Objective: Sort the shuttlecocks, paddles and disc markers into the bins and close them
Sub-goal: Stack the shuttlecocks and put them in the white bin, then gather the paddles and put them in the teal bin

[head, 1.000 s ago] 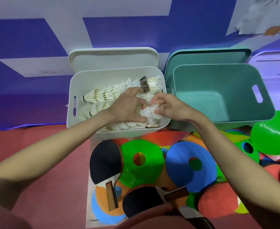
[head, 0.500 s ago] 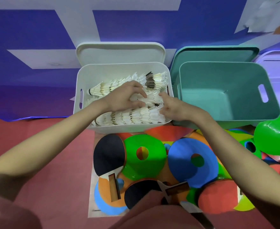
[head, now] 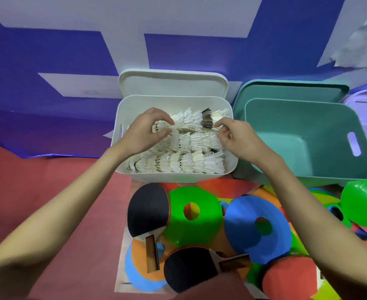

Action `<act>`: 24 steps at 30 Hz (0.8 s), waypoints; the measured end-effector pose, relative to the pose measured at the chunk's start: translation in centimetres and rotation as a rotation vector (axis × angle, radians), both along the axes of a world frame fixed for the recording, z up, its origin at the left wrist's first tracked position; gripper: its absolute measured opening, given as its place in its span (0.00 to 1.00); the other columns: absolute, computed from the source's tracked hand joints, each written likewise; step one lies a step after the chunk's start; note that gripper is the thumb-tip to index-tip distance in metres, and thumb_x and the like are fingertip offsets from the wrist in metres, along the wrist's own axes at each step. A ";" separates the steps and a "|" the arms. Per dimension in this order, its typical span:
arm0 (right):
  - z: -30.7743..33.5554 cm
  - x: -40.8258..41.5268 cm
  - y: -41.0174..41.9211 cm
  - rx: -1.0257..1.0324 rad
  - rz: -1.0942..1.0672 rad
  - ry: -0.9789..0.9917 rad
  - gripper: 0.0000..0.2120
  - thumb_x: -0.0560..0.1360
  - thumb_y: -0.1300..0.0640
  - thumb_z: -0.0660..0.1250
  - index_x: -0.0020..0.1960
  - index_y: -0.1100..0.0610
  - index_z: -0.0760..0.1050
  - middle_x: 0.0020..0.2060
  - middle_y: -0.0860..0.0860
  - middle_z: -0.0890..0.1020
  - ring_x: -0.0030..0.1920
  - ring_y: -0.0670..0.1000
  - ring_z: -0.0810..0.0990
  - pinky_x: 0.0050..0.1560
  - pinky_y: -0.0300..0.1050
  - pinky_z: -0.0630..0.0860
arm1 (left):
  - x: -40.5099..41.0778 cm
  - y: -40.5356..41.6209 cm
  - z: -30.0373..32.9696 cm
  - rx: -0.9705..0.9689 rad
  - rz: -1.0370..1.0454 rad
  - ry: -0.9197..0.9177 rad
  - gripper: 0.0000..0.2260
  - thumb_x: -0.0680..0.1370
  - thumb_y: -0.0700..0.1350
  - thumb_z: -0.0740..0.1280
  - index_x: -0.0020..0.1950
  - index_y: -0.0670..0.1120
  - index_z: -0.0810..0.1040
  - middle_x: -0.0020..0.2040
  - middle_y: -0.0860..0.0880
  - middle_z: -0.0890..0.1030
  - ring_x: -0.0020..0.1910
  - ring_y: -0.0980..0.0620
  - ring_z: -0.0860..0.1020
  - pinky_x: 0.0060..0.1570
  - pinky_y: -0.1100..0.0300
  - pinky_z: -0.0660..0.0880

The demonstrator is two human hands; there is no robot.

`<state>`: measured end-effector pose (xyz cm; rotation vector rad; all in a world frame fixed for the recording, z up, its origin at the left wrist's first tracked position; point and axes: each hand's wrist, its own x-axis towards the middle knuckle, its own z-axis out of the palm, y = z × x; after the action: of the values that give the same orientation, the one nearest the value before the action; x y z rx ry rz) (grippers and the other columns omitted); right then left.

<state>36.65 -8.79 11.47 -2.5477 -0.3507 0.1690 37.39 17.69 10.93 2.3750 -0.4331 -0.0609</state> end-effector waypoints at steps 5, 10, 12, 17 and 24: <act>-0.6 -1.9 -1.6 0.114 -0.009 -0.118 0.13 0.76 0.61 0.63 0.59 0.59 0.74 0.48 0.53 0.78 0.47 0.49 0.76 0.52 0.48 0.75 | -2.7 -0.7 -0.2 -0.010 -0.004 -0.062 0.08 0.76 0.42 0.69 0.55 0.46 0.80 0.54 0.50 0.80 0.56 0.54 0.75 0.56 0.60 0.70; -0.5 -6.4 -3.5 0.202 -0.046 -0.215 0.14 0.75 0.63 0.64 0.60 0.58 0.74 0.50 0.51 0.74 0.51 0.50 0.74 0.52 0.47 0.75 | -7.1 -2.4 -0.2 -0.021 -0.003 -0.118 0.10 0.76 0.41 0.67 0.57 0.46 0.78 0.55 0.50 0.79 0.58 0.52 0.75 0.60 0.57 0.70; -0.4 -8.5 -4.6 0.205 -0.063 -0.240 0.15 0.74 0.65 0.65 0.61 0.59 0.73 0.52 0.53 0.74 0.51 0.51 0.74 0.51 0.45 0.75 | -9.0 -3.2 0.0 -0.030 0.024 -0.136 0.10 0.76 0.43 0.66 0.58 0.45 0.78 0.56 0.49 0.79 0.57 0.51 0.75 0.59 0.56 0.71; -1.3 -14.0 -7.9 0.248 -0.134 -0.192 0.17 0.74 0.67 0.65 0.62 0.59 0.72 0.54 0.54 0.73 0.52 0.49 0.75 0.51 0.39 0.74 | -14.1 -5.0 0.4 -0.158 0.159 -0.136 0.10 0.76 0.40 0.66 0.57 0.44 0.79 0.54 0.50 0.80 0.54 0.55 0.77 0.54 0.60 0.73; -3.6 -21.2 -11.4 0.311 -0.145 -0.097 0.16 0.74 0.65 0.64 0.61 0.57 0.73 0.52 0.51 0.74 0.49 0.45 0.75 0.49 0.42 0.76 | -22.7 -8.0 -2.1 -0.066 0.296 -0.068 0.12 0.73 0.35 0.69 0.55 0.44 0.79 0.49 0.52 0.80 0.49 0.58 0.77 0.51 0.70 0.70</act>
<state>15.44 -20.22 7.90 -2.2666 -0.2085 -0.0606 14.73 9.64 8.87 2.3559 -0.1097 0.1678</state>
